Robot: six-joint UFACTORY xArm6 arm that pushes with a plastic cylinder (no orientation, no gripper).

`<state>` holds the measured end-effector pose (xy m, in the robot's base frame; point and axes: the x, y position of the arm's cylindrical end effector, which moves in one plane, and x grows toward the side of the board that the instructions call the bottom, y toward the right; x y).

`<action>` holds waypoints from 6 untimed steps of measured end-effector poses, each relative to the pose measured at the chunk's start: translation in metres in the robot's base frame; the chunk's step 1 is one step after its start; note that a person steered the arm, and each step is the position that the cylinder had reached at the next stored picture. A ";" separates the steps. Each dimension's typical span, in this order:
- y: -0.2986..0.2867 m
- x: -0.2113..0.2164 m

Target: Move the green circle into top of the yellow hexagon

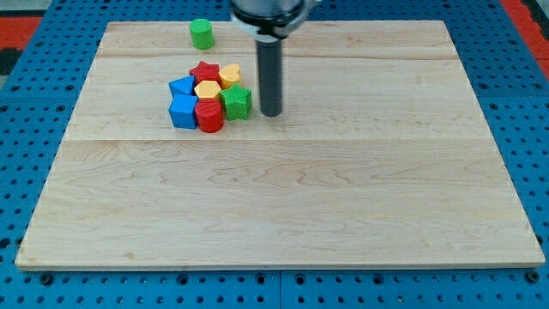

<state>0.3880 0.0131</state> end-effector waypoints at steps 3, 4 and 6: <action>-0.001 -0.152; -0.051 -0.164; -0.097 -0.196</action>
<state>0.1919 -0.0836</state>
